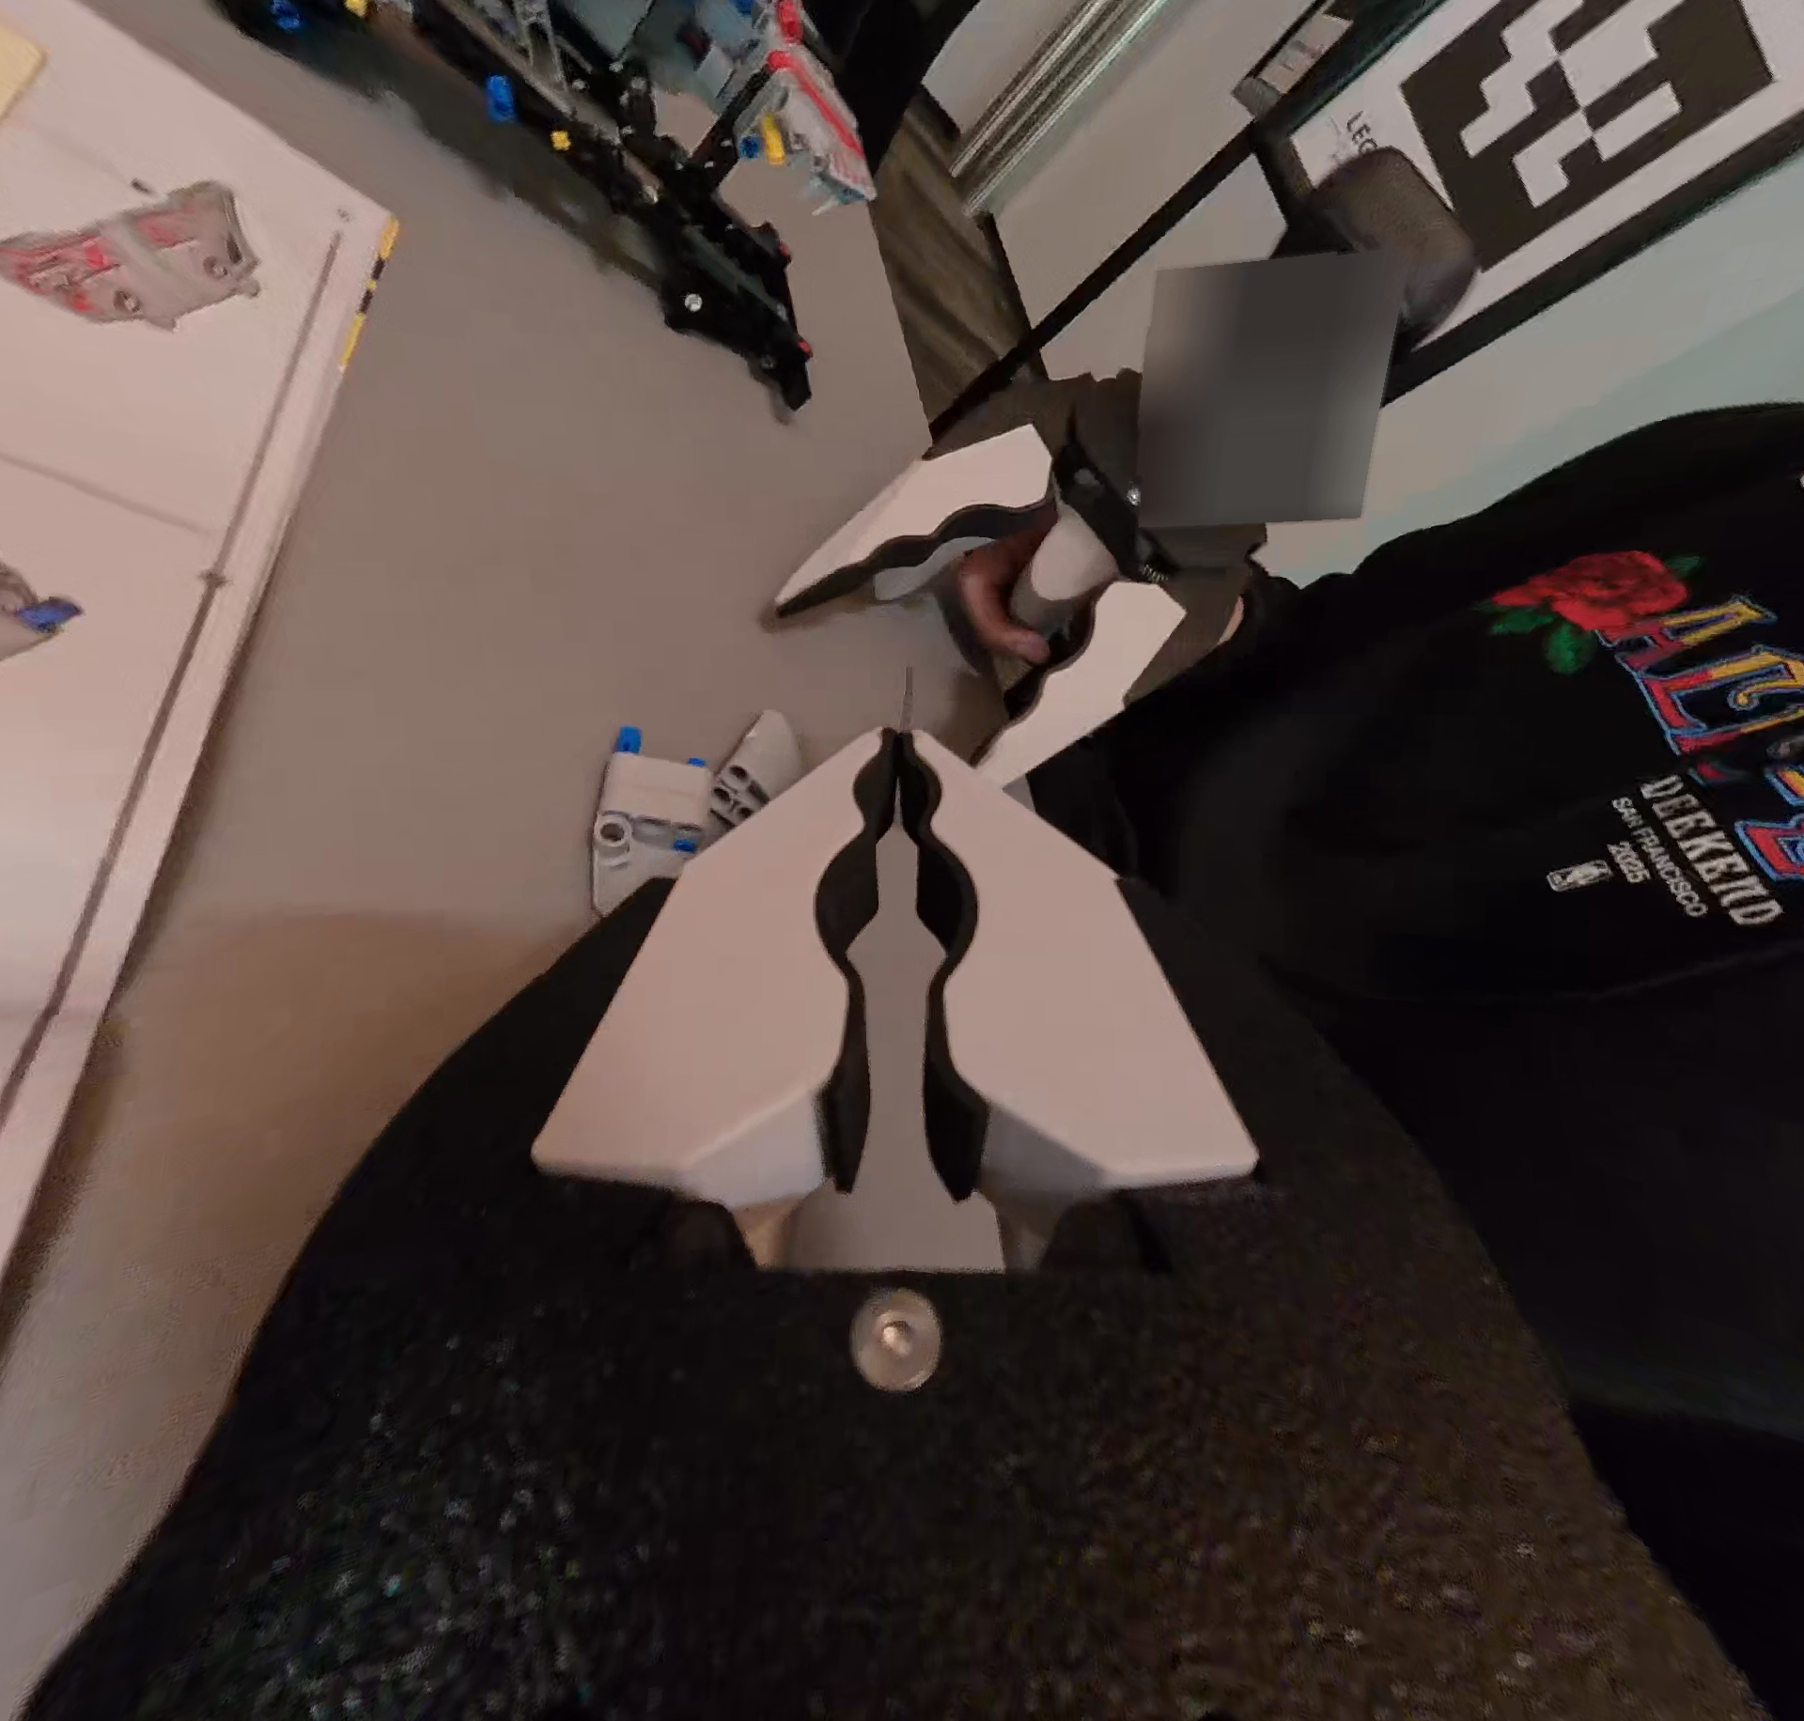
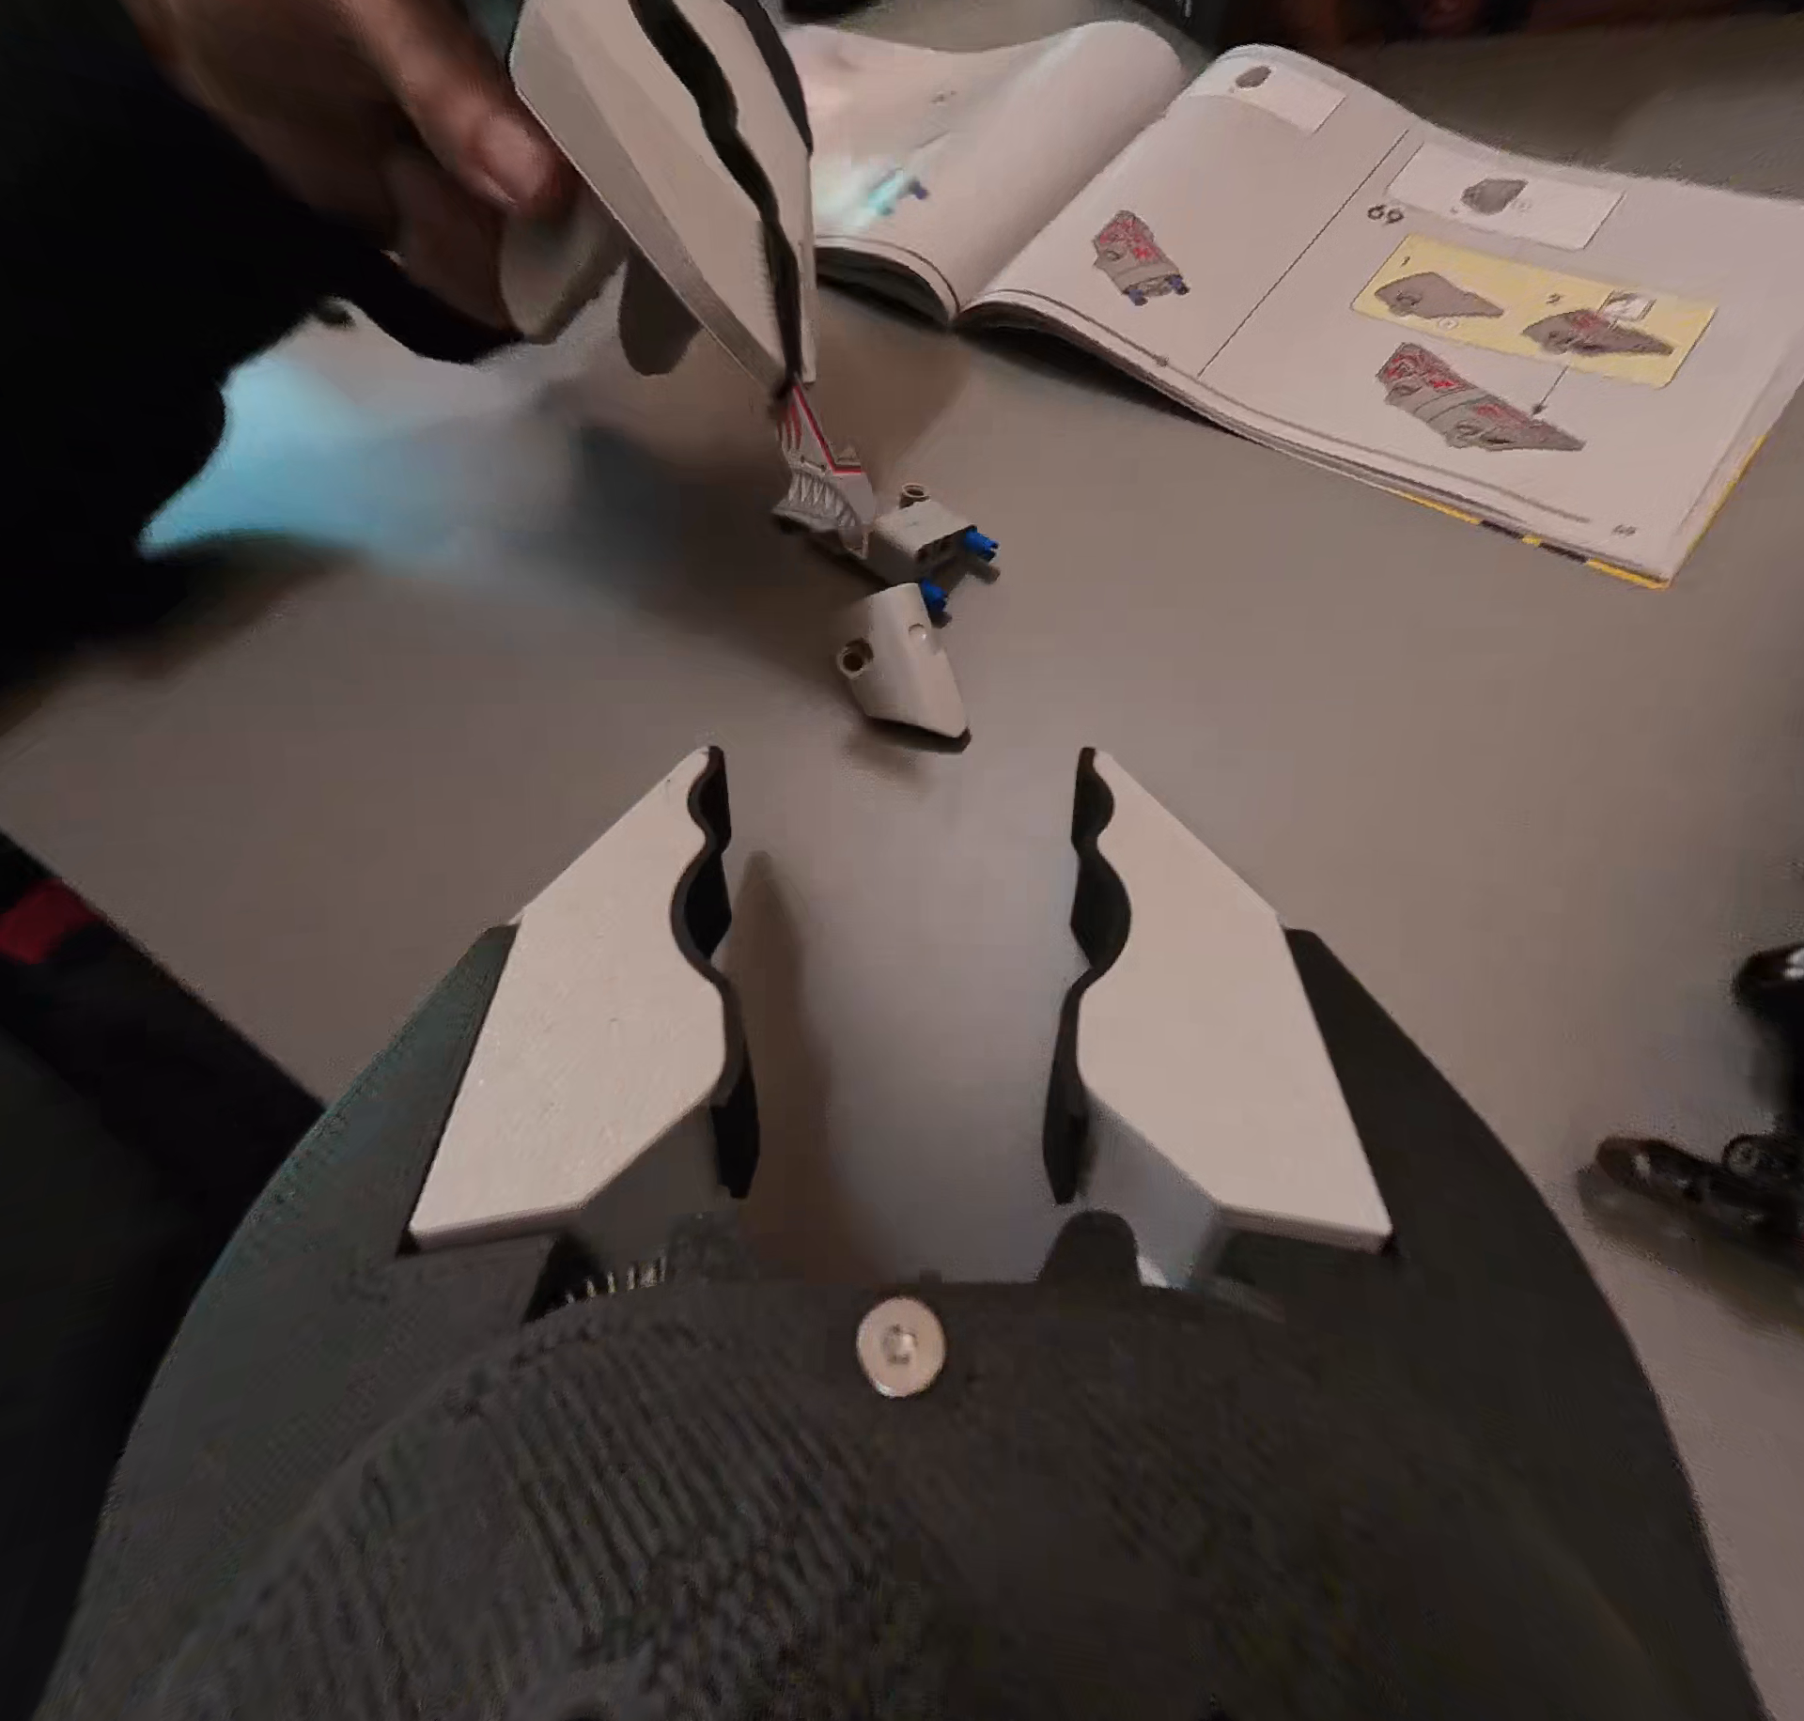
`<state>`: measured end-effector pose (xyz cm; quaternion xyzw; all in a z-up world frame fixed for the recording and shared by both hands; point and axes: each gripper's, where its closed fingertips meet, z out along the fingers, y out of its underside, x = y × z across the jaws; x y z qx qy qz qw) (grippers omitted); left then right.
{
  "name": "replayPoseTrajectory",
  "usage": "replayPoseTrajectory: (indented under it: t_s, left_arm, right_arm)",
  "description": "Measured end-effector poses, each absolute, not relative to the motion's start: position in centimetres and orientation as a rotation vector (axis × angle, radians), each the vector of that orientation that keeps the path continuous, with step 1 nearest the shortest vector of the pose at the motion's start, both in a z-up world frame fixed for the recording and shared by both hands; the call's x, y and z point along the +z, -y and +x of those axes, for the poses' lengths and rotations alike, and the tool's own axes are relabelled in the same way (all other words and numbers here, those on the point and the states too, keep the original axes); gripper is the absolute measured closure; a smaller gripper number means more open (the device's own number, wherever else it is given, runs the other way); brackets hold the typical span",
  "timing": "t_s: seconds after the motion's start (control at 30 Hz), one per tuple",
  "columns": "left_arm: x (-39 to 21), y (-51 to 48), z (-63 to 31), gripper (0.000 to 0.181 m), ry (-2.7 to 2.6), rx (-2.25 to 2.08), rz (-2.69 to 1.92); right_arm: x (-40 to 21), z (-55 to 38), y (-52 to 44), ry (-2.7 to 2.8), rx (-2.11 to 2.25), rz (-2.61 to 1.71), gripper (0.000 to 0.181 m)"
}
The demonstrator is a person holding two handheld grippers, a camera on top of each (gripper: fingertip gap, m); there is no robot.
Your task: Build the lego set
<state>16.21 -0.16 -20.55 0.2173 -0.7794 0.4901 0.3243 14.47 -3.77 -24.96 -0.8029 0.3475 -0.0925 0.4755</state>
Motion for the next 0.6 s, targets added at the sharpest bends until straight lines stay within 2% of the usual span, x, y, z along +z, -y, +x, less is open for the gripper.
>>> replayPoseTrajectory:
  t_s: [0.1,0.27,0.6]
  left_arm:
    - [-21.2,0.4,16.2,0.181,2.029,1.239,0.638]
    - [-21.9,0.7,15.8,0.181,1.992,1.171,0.706]
    - [-23.5,0.7,15.9,0.181,2.022,1.112,0.777]
  right_arm:
    - [-25.4,15.0,3.4,-0.826,-0.268,-2.036,0.121]
    - [-25.5,15.9,3.1,-0.648,-0.391,-2.150,0.125]
    - [-26.6,15.8,1.7,-0.513,-0.291,-2.244,0.139]
